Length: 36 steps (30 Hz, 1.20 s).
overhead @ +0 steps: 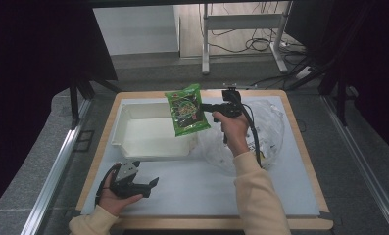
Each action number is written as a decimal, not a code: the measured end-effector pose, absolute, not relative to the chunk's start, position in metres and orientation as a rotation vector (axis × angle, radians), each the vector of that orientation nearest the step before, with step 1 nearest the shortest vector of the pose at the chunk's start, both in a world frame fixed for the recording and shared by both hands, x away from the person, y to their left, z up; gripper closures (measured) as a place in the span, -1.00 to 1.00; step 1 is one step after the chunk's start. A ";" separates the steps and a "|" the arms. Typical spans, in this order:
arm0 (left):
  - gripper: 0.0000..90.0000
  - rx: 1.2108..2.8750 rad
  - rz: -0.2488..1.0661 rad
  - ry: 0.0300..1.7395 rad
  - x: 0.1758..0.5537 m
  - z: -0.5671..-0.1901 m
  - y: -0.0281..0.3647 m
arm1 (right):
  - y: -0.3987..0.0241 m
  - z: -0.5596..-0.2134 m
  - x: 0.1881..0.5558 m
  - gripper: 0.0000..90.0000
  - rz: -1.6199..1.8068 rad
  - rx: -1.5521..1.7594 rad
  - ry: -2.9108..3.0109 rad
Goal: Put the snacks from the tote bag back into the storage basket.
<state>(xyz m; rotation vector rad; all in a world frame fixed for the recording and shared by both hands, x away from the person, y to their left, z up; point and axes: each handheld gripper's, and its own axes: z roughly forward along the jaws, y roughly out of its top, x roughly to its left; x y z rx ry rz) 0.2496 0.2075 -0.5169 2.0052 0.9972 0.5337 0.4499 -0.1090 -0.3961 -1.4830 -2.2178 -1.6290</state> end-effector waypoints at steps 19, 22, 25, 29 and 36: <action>-0.80 2.008 0.533 0.995 0.250 -0.517 0.207 | -0.089 -0.403 0.454 0.99 -1.615 -1.473 -2.218; -0.80 2.006 0.532 0.996 0.250 -0.517 0.207 | -0.086 -0.404 0.455 0.99 -1.613 -1.471 -2.218; -0.80 2.004 0.532 0.997 0.250 -0.517 0.207 | -0.083 -0.406 0.455 0.99 -1.608 -1.468 -2.219; -0.80 2.004 0.532 0.998 0.250 -0.517 0.208 | -0.080 -0.407 0.456 0.99 -1.604 -1.470 -2.211; -0.79 2.004 0.532 0.997 0.250 -0.517 0.207 | -0.074 -0.410 0.459 0.99 -1.598 -1.466 -2.210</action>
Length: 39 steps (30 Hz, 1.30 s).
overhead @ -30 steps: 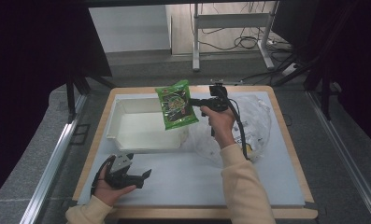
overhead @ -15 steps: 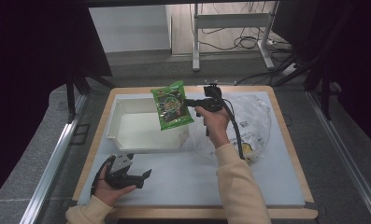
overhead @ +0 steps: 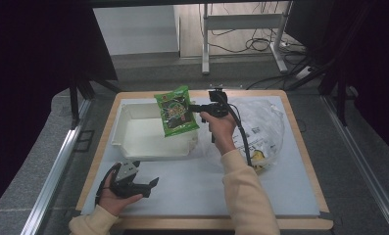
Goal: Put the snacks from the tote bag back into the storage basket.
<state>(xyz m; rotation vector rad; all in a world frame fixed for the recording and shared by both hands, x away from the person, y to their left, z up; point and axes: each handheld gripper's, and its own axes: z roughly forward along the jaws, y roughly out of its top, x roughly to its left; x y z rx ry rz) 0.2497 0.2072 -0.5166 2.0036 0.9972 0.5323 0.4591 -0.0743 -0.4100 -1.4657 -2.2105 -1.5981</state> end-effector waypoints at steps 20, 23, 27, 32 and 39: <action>-0.79 2.015 0.534 0.990 0.249 -0.517 0.206 | -0.042 -0.421 0.463 0.99 -1.561 -1.463 -2.228; -0.79 2.011 0.532 0.993 0.250 -0.517 0.206 | -0.038 -0.424 0.462 0.99 -1.550 -1.462 -2.238; -0.79 2.016 0.536 0.990 0.249 -0.517 0.206 | -0.027 -0.431 0.461 0.99 -1.529 -1.448 -2.244; -0.79 2.014 0.533 0.990 0.250 -0.517 0.206 | -0.018 -0.436 0.462 0.99 -1.519 -1.440 -2.243; -0.79 2.015 0.532 0.986 0.249 -0.517 0.205 | -0.012 -0.442 0.462 0.99 -1.511 -1.435 -2.247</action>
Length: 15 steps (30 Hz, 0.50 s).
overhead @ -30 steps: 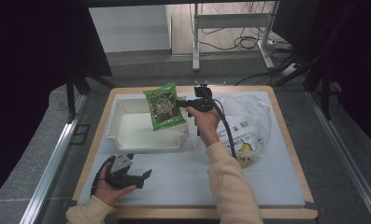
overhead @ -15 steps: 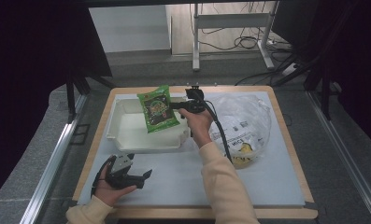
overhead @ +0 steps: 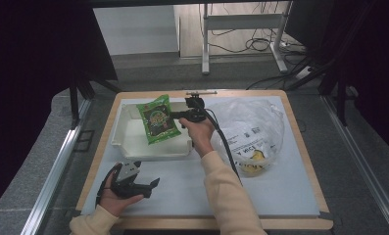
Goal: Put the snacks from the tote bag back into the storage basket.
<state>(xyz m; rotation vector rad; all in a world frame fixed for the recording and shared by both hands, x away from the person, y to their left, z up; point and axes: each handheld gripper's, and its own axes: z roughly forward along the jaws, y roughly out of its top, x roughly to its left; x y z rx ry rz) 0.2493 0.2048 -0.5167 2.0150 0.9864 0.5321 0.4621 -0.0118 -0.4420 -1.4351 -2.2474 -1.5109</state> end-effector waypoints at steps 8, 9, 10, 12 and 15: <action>-0.79 2.013 0.530 0.983 0.249 -0.517 0.204 | -0.003 -0.446 0.464 0.99 -1.494 -1.447 -2.253; -0.79 2.013 0.530 0.983 0.249 -0.517 0.204 | -0.002 -0.447 0.464 0.99 -1.489 -1.448 -2.254; -0.79 2.012 0.530 0.984 0.249 -0.517 0.204 | 0.000 -0.449 0.464 0.99 -1.487 -1.449 -2.253; -0.79 2.011 0.528 0.986 0.249 -0.517 0.204 | 0.003 -0.450 0.465 0.99 -1.482 -1.452 -2.255; -0.79 2.010 0.528 0.985 0.249 -0.517 0.204 | 0.008 -0.452 0.466 0.99 -1.473 -1.454 -2.257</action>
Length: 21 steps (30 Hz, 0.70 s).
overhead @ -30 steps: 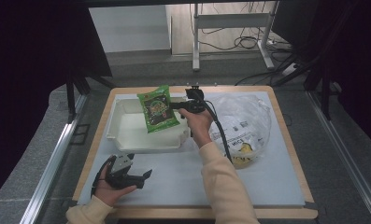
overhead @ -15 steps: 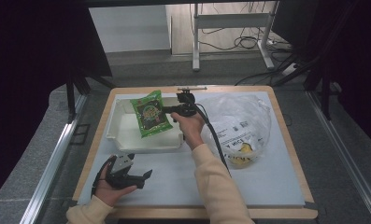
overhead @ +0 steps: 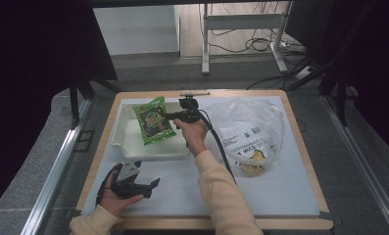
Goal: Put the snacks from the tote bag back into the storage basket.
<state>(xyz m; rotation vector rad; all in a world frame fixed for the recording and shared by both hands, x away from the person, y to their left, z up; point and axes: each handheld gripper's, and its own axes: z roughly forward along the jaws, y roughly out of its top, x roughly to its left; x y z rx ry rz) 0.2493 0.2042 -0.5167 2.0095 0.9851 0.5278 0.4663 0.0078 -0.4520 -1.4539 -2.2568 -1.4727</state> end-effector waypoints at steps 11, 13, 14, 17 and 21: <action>-0.79 2.008 0.525 0.982 0.249 -0.517 0.204 | 0.020 -0.459 0.468 0.99 -1.449 -1.469 -2.260; -0.79 2.010 0.524 0.980 0.250 -0.517 0.204 | 0.024 -0.460 0.469 0.99 -1.439 -1.471 -2.264; -0.79 2.010 0.523 0.978 0.250 -0.517 0.204 | 0.025 -0.461 0.469 0.99 -1.442 -1.474 -2.260; -0.79 2.009 0.522 0.976 0.249 -0.517 0.204 | 0.031 -0.462 0.470 0.99 -1.432 -1.473 -2.269; -0.79 2.005 0.521 0.977 0.249 -0.516 0.205 | 0.038 -0.465 0.471 0.99 -1.431 -1.483 -2.274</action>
